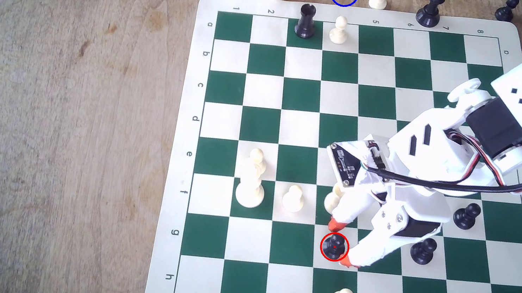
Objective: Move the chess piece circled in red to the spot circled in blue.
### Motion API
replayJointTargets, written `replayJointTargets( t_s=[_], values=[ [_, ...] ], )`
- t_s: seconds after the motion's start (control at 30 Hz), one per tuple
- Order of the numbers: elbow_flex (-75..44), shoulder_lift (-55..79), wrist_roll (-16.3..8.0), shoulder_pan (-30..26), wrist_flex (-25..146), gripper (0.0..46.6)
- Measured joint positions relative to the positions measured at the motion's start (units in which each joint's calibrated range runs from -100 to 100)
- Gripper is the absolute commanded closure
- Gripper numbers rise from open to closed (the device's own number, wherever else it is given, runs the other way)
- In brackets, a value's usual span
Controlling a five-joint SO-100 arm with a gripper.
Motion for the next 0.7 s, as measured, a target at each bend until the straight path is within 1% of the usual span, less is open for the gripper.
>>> replayJointTargets(
  t_s=[0.4, 0.5, 0.57, 0.6, 0.63, 0.7],
  values=[
    [0.00, 0.00, 0.00, 0.00, -0.48, 35.3],
    [0.00, 0.00, 0.00, 0.00, -0.48, 36.7],
    [0.09, 0.00, 0.00, 0.15, -0.48, 39.3],
    [0.27, 0.00, 0.00, 0.29, -0.48, 41.7],
    [0.36, 0.00, 0.00, 0.44, -0.48, 45.6],
    [0.36, 0.00, -0.05, 0.66, -0.48, 46.4]
  ],
)
